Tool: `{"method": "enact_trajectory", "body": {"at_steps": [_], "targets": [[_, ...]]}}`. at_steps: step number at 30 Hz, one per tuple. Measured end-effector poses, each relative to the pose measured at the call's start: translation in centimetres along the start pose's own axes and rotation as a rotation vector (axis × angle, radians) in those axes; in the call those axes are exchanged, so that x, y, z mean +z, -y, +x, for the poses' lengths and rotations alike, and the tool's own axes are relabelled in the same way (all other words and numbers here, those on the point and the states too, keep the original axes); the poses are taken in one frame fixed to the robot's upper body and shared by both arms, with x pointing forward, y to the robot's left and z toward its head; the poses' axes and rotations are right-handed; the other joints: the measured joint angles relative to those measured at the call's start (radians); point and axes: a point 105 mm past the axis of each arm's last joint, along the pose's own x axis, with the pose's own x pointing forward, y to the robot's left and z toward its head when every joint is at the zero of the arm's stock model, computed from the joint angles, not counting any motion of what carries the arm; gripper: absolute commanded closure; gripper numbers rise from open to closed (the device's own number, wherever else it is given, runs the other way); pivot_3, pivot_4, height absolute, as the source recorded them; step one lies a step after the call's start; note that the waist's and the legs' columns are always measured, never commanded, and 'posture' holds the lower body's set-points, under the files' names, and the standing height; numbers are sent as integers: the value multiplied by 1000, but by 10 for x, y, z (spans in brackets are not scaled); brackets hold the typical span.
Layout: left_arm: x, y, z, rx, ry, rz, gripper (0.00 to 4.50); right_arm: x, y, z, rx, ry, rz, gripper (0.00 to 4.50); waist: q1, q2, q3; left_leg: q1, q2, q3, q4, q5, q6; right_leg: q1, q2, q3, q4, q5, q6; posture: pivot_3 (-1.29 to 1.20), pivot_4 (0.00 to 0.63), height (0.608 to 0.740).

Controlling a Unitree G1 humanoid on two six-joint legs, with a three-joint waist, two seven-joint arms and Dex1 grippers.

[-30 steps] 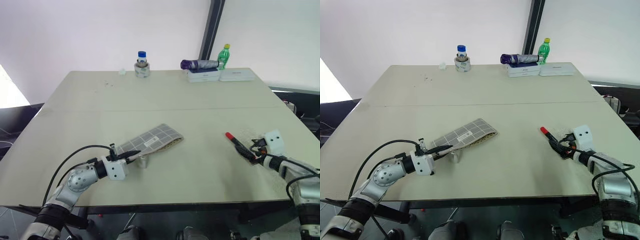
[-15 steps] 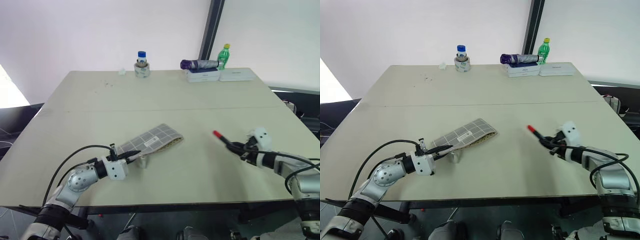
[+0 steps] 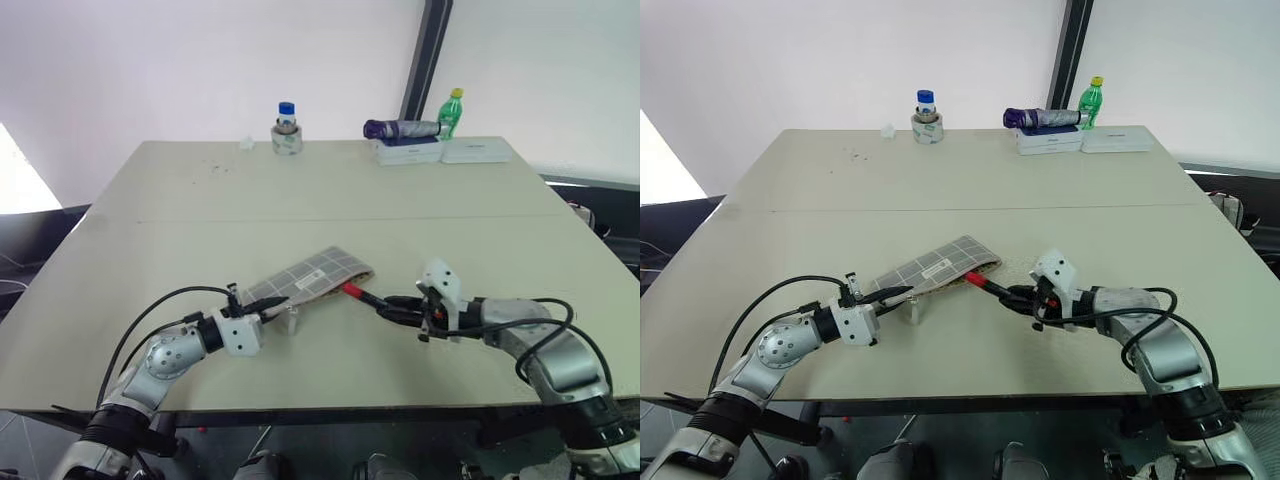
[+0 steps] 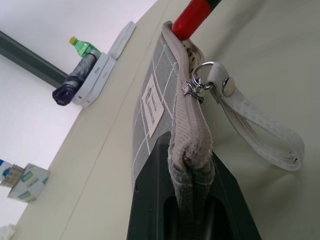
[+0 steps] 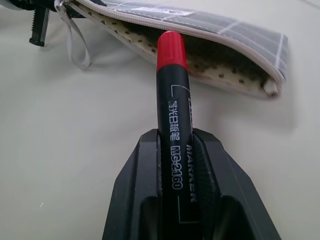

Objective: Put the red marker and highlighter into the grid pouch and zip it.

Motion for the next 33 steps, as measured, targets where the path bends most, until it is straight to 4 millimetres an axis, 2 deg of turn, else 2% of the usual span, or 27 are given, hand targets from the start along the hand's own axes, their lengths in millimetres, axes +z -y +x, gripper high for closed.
{"method": "enact_trajectory", "body": {"at_steps": [6, 9, 13, 17, 19, 25, 31, 33], "targets": [[3, 1, 1, -11, 1, 18, 4500, 10, 1, 12, 11, 19, -40, 4173, -2, 0, 0, 0, 0, 0, 0, 0, 0, 0, 0, 0, 0, 0, 0, 0, 150, 740], [5, 1, 1, -18, 8, 32, 4500, 7, -1, 20, 33, -25, -100, 4173, -3, 0, 0, 0, 0, 0, 0, 0, 0, 0, 0, 0, 0, 0, 0, 0, 150, 740], [8, 5, 4, -53, 11, 58, 4500, 9, -3, 37, 68, -103, -267, 4173, -4, 0, 0, 0, 0, 1, 0, 0, 0, -1, 0, 0, 0, 0, 0, 0, 150, 740], [10, 5, 6, -67, 19, 73, 4500, 22, -1, 51, 84, -125, -443, 4173, -3, 0, 0, -1, 0, 1, 0, 2, -3, -2, 0, 0, 0, 0, 0, 0, 150, 740], [12, 1, 8, -63, 28, 86, 4500, 28, -5, 57, 117, -115, -522, 4173, -2, 0, 0, -1, 0, 2, 0, 2, -4, -2, 0, 0, 0, 0, 0, 0, 150, 740], [21, 8, 8, -119, 77, 82, 4500, 27, -20, 69, 202, -77, -632, 4173, -4, 0, 0, -1, 0, 3, 0, 3, -5, -2, 1, 0, 0, 0, 0, 0, 150, 740], [20, 9, 4, -139, 73, 69, 4500, 27, -20, 74, 215, -55, -738, 4173, -4, 0, 0, -1, 0, 3, 0, 3, -6, -2, 1, 0, 0, 0, 0, 0, 150, 740], [19, 7, 2, -141, 69, 78, 4500, 28, -21, 74, 223, -47, -735, 3108, -4, 0, 0, -1, 0, 3, 0, 3, -6, -2, 1, 0, 0, 0, 0, 0, 150, 740]]}}
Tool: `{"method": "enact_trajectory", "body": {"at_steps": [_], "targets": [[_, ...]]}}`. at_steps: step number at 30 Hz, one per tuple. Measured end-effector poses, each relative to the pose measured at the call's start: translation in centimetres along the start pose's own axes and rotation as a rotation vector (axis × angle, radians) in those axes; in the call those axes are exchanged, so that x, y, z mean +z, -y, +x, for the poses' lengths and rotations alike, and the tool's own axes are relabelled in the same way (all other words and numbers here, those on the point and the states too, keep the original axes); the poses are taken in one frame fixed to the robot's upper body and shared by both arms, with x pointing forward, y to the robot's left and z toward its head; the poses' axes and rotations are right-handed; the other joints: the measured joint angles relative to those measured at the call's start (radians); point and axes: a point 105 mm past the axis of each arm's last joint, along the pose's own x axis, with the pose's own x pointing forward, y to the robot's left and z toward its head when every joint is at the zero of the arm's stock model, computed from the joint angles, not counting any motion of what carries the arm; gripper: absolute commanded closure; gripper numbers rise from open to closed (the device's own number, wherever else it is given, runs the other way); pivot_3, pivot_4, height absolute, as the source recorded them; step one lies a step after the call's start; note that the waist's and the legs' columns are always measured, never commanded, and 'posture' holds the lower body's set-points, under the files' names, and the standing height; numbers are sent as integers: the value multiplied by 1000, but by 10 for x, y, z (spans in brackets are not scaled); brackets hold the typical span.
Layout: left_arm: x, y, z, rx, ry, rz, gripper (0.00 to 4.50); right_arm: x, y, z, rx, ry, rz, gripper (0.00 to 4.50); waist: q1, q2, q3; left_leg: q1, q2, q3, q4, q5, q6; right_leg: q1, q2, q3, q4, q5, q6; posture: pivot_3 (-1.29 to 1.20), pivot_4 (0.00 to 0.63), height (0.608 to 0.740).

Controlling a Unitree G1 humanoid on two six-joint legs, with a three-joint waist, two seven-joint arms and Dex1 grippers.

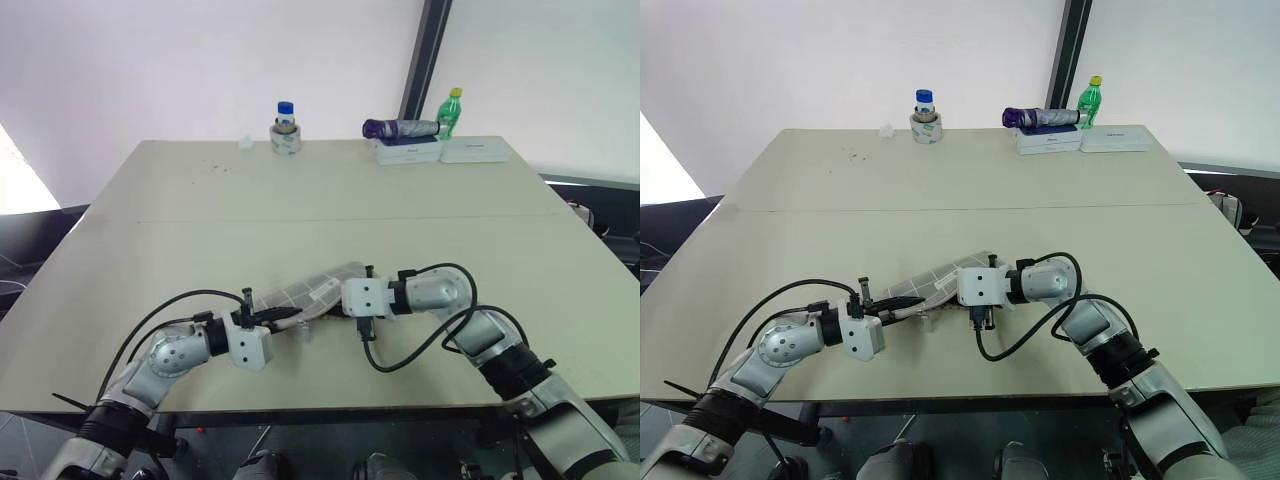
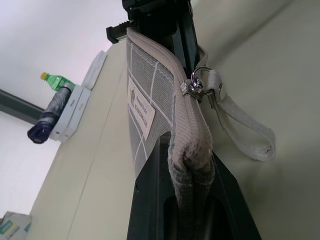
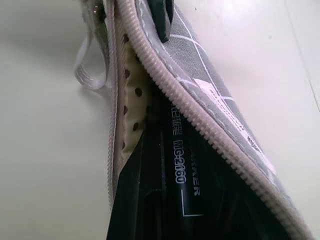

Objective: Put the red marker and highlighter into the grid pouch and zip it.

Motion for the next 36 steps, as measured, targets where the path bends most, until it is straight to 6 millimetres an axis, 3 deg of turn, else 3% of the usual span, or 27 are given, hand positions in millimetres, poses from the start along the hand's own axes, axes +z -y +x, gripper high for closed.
{"method": "enact_trajectory", "body": {"at_steps": [6, 11, 20, 24, 27, 31, 36], "targets": [[-3, -4, -3, 13, -15, -3, 4500, 7, 7, -7, -33, 68, 15, 193, 2, 0, 0, 0, 0, 0, 0, 0, 0, 0, 0, 0, 0, 0, 0, 0, 150, 740], [-4, -4, -2, 47, -18, -25, 4500, 24, 10, -30, -118, 178, 140, 193, 2, 0, 0, 0, 0, -1, 0, 0, 0, 0, 0, 0, 0, 0, 0, 0, 150, 740], [-7, -8, 2, 86, -29, -67, 4500, 26, 12, -61, -207, 218, 324, 193, 3, 0, 0, 0, 0, -2, 0, -2, 4, 1, 0, 0, 0, 0, 0, 0, 150, 740], [-11, -21, 6, 167, -31, -216, 4500, 16, 4, -59, -219, 195, 376, 193, 1, 0, 0, 0, 0, -2, 1, -3, 5, 2, 0, 0, 0, 0, 0, 0, 150, 740], [-10, -29, 7, 195, -24, -289, 4500, 20, 10, -56, -266, 273, 481, 193, 0, 0, 0, 0, 0, -2, 1, -1, 2, 1, 1, 0, 0, 0, 0, 0, 150, 740], [-8, -37, 8, 199, -37, -235, 4500, 24, -4, -54, -195, 302, 628, 193, 4, 0, 0, 0, 0, -3, 1, -1, 2, 2, 1, 0, 0, 0, 0, 0, 150, 740], [-8, -26, 11, 119, -76, -126, 4500, 5, -34, -39, -176, 256, 838, 193, 3, 0, 0, 0, 0, -3, 1, -3, 5, 2, 0, 0, -1, 0, 0, 0, 150, 740]]}}
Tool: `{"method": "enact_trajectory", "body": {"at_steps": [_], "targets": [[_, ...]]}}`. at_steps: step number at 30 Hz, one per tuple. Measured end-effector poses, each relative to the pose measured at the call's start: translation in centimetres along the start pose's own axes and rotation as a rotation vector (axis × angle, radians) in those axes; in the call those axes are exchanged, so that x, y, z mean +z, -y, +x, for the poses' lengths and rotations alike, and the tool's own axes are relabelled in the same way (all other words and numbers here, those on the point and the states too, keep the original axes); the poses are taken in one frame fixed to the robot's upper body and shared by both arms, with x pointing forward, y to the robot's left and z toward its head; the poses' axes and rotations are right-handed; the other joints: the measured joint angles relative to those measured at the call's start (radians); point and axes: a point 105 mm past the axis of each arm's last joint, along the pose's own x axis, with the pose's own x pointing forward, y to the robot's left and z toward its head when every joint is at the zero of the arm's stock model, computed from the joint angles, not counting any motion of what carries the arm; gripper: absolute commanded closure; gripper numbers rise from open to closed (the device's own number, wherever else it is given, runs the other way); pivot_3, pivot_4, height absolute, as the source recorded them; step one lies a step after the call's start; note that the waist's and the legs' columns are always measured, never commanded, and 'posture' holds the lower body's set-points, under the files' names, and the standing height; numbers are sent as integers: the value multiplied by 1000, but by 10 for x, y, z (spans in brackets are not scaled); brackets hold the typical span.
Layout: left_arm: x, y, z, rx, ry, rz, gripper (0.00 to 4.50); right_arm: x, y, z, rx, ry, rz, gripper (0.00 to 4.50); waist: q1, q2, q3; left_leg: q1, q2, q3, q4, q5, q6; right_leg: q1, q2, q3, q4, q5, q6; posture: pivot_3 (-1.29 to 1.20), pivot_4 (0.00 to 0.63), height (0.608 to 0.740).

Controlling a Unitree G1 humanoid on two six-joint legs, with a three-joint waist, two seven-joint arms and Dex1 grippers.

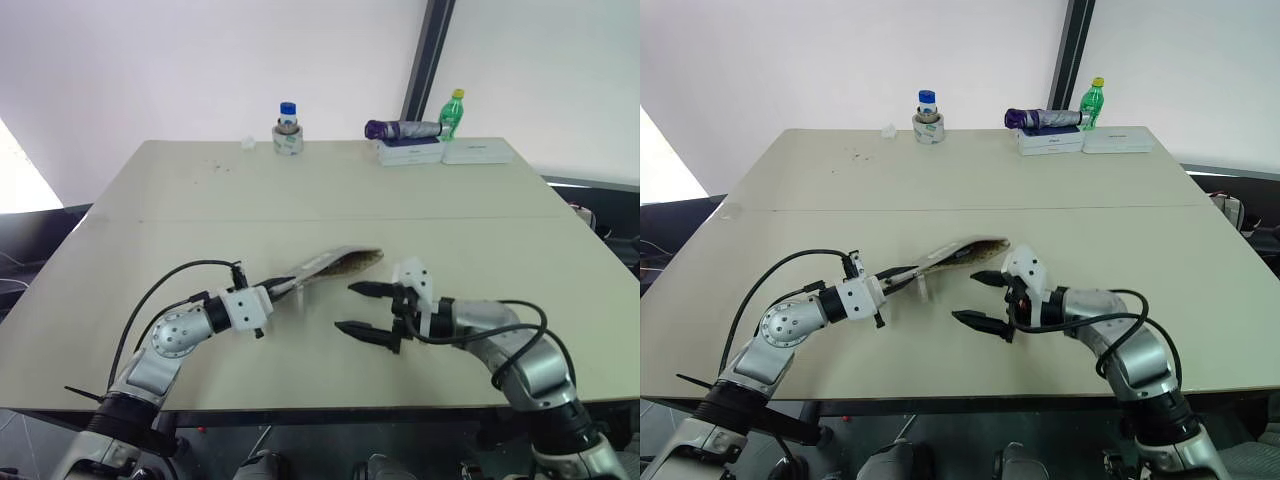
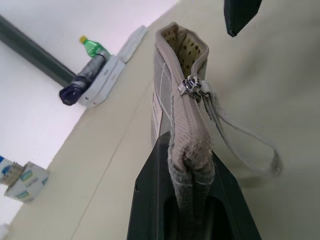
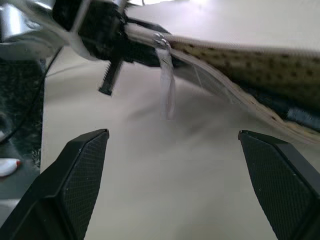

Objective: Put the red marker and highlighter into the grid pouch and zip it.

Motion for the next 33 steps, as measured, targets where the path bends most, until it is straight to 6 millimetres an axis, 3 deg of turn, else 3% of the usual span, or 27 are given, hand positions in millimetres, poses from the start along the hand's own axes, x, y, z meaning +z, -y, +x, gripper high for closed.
{"method": "enact_trajectory", "body": {"at_steps": [5, 11, 19, 22, 28, 29, 33], "targets": [[1, 12, 3, -76, -13, 96, 4500, -27, -12, 16, -35, -19, 155, 193, -1, 0, 0, 0, 0, 0, -1, 0, 0, -1, 0, 0, 0, 0, 0, 0, 150, 740], [5, 8, 5, -95, -12, 171, 4500, -17, -25, 47, -19, 87, 293, 193, -1, 0, 0, 0, 0, 0, 0, 0, 0, -1, 0, 0, 0, 0, 0, 0, 150, 740], [7, 7, 6, -95, -5, 173, 4500, 0, -17, 73, -29, 142, 338, 193, -2, 0, 0, 0, 0, 0, -1, 0, 0, -1, 1, 0, 0, 0, 0, 0, 150, 740], [7, 6, 7, -90, -8, 169, 4500, 2, -17, 76, -16, 156, 368, 986, -3, 0, 0, 0, 0, 0, -1, 0, 0, -1, 1, 0, 0, 0, 0, 0, 150, 740], [6, 5, 8, -83, -14, 158, 4500, 1, -19, 73, 26, 135, 367, 4176, -4, 0, 0, 0, 0, 0, -1, 0, 0, -1, 1, 0, 0, 0, 0, 0, 150, 740], [5, 5, 7, -79, -20, 154, 4500, 0, -19, 72, 25, 132, 364, 4441, -4, 0, 0, 0, 0, 0, -1, 0, 0, -1, 1, 0, 0, 0, 0, 0, 150, 740], [6, 7, 6, -77, -16, 144, 4500, -4, -13, 66, 3, 108, 347, 4441, -3, 0, 0, 0, 0, 0, -1, 0, 0, -1, 1, 0, 0, 0, 0, 0, 150, 740]]}}
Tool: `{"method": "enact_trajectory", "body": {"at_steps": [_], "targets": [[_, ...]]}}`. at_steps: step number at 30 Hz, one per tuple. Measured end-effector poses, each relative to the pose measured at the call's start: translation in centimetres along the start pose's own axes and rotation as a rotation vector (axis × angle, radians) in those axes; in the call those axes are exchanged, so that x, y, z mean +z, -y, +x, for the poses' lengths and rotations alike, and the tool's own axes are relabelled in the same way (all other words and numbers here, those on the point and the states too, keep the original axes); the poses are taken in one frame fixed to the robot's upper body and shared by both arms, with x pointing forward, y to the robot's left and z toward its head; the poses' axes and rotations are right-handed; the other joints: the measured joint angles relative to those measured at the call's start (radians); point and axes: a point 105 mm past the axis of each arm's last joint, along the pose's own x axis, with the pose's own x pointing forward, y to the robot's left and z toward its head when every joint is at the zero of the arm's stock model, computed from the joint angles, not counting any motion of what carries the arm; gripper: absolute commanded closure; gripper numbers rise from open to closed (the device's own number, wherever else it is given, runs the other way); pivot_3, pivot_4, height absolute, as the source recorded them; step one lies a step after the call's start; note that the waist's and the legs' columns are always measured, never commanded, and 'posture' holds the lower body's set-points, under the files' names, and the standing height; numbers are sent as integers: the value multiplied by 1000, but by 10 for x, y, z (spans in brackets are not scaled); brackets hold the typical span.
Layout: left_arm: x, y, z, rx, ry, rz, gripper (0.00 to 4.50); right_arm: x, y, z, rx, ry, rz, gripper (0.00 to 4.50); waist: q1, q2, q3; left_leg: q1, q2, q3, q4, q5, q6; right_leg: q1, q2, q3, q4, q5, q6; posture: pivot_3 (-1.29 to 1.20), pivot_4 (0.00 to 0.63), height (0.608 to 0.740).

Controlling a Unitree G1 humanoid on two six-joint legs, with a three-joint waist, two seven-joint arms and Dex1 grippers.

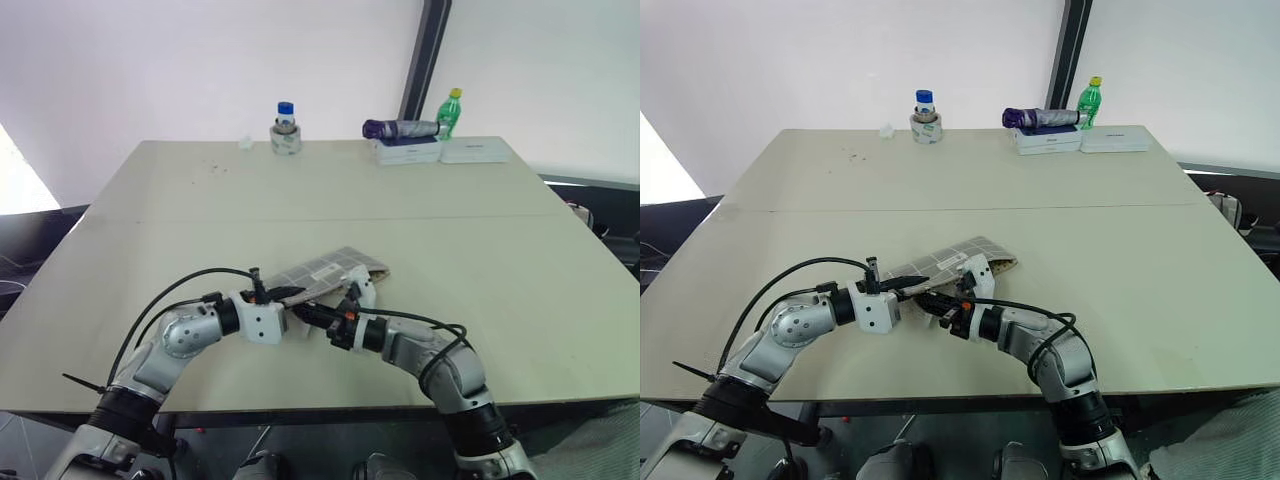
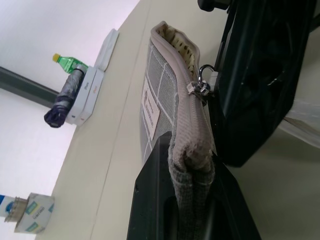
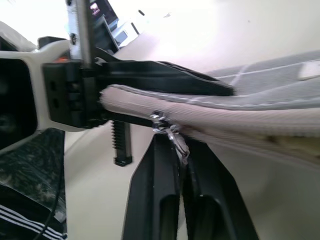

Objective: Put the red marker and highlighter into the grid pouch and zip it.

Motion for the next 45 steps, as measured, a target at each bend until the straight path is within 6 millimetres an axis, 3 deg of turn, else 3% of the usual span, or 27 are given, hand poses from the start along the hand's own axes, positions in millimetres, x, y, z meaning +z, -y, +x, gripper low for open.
{"method": "enact_trajectory", "body": {"at_steps": [5, 10, 15, 21, 22, 26, 31, 32, 36, 40, 43, 45], "targets": [[1, 1, -1, 2, 7, -8, 4500, 0, 20, -24, -62, -61, -73, 4441, 2, 0, 0, 0, 0, 0, 0, 0, 0, 0, -1, 0, 0, 0, 0, 0, 150, 740], [4, 5, -4, -1, 30, -22, 4500, 5, 60, -76, -186, -189, -202, 4441, 2, 0, 0, 0, 0, 0, 0, 0, 0, 0, -1, 0, 0, 0, 0, 0, 150, 740], [4, 4, -7, -1, 41, -24, 4500, 21, 94, -108, -301, -217, -267, 4441, -1, 0, 0, 0, 0, 1, -1, 0, 0, -1, 0, 0, 0, 0, 0, 0, 150, 740], [2, 2, -5, 8, 45, -60, 4500, 40, 107, -109, -314, -186, -382, 4441, 0, 0, 0, 0, 0, 1, 0, 0, -1, -1, 0, 0, 0, 0, 0, 0, 150, 740], [1, 1, -5, 8, 44, -68, 4162, 40, 108, -110, -313, -186, -390, 4480, 1, 0, 0, 0, 0, 1, 0, 1, -1, -1, 0, 0, 0, 0, 0, 0, 150, 740], [-22, 0, -16, 34, -40, -162, 2616, 38, 122, -123, -369, -177, -375, 3098, 2, 0, 0, 0, 0, 2, 0, 1, -2, 0, 0, 0, 0, 0, 0, 0, 150, 740], [-30, -7, -25, 108, -70, -199, 34, 49, 123, -118, -359, -125, -451, 451, -2, 0, 0, 0, 0, 2, 0, 2, -4, -1, 0, 0, 0, 0, 0, 0, 150, 740], [-32, -9, -29, 127, -80, -206, 0, 51, 125, -120, -368, -127, -472, 21, -2, 0, 0, 0, 0, 2, 0, 3, -4, -1, 0, 0, 0, 0, 0, 0, 150, 740], [-43, -20, -51, 208, -143, -256, 0, 50, 127, -131, -354, -178, -514, 21, 0, 1, 1, 0, 0, 2, -1, 3, -5, -1, 0, 0, 0, 0, 0, 0, 150, 740], [-41, -29, -75, 290, -156, -323, 0, 48, 118, -152, -283, -228, -499, 21, 0, 1, 1, 0, 0, 2, 0, 3, -4, 0, -1, 1, -1, 0, 0, 0, 150, 740], [-20, -42, -91, 426, -58, -490, 0, 64, 108, -159, -237, -120, -474, 21, -3, 1, 1, 1, 0, 1, 0, 1, -1, 1, -1, 1, -1, 0, 0, 0, 150, 740], [-19, -45, -103, 469, -66, -569, 0, 75, 102, -166, -225, -74, -485, 21, -2, 1, 1, 2, 0, 0, -1, 1, -2, 2, -1, 1, -1, 0, 0, 0, 150, 740]]}}
